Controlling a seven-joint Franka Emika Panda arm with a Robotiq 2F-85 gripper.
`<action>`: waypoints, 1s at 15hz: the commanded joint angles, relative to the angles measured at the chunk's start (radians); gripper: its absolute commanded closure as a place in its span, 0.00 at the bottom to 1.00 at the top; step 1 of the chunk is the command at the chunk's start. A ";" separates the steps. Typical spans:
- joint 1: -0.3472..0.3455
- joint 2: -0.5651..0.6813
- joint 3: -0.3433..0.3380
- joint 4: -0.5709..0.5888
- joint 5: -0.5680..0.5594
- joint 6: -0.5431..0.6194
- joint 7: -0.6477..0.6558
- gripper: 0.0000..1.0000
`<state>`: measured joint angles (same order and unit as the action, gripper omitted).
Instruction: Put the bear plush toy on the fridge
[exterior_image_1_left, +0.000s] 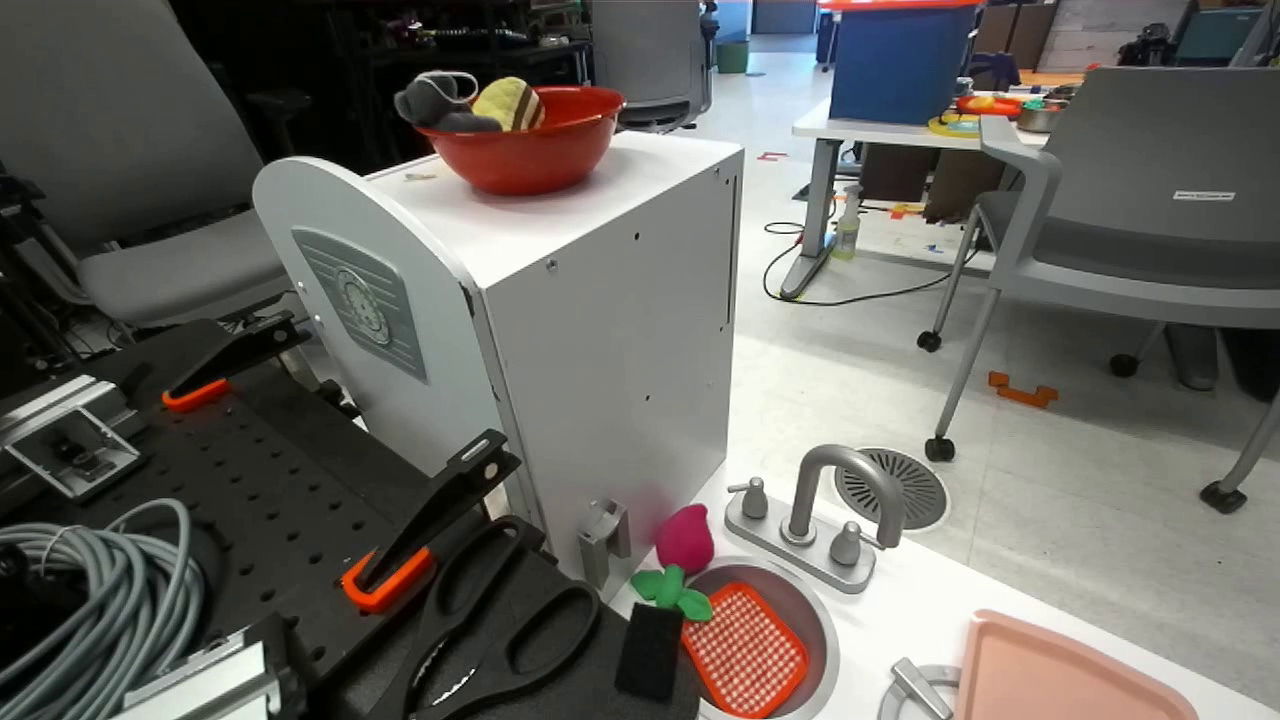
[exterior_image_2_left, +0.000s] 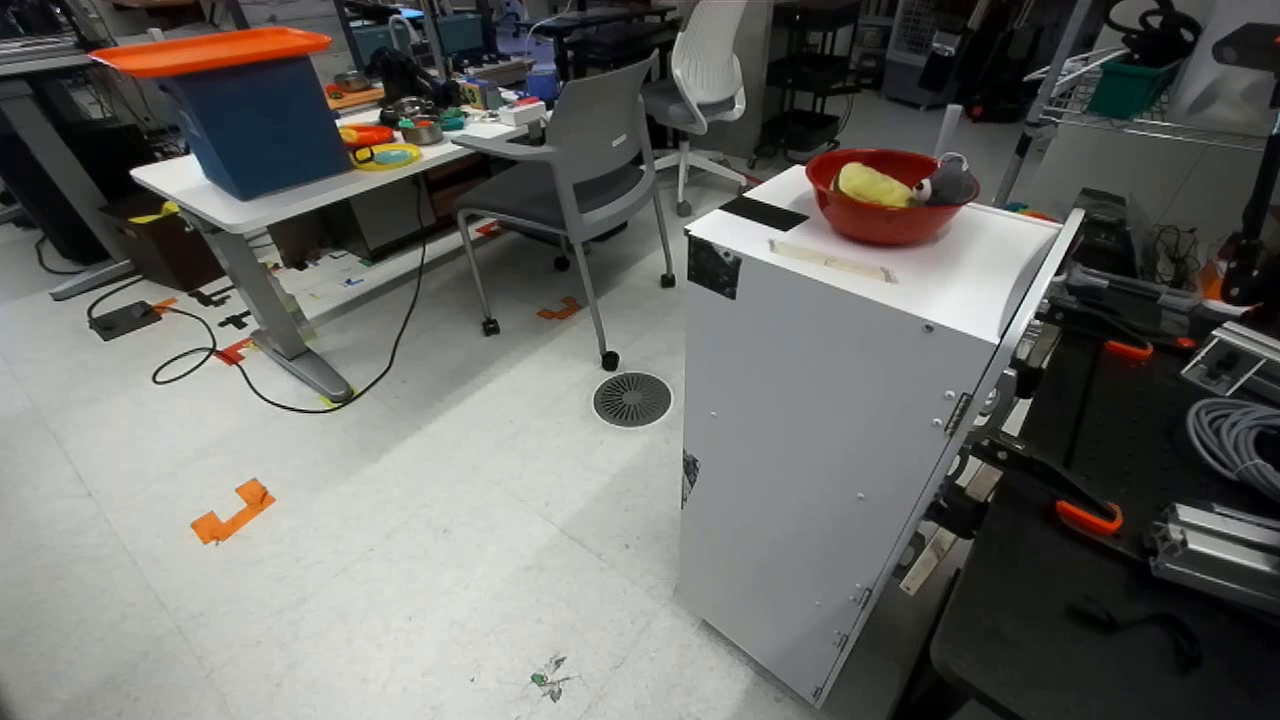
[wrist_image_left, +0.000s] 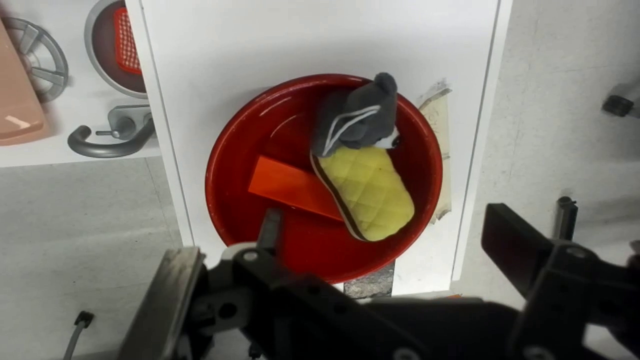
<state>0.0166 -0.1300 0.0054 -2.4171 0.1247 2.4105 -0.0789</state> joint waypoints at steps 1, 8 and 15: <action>0.000 0.067 -0.006 0.059 0.001 -0.049 -0.010 0.00; -0.009 0.148 -0.004 0.114 -0.001 -0.088 -0.018 0.00; -0.012 0.199 0.002 0.142 0.011 -0.104 -0.047 0.00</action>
<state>0.0096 0.0444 0.0053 -2.3088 0.1247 2.3372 -0.0921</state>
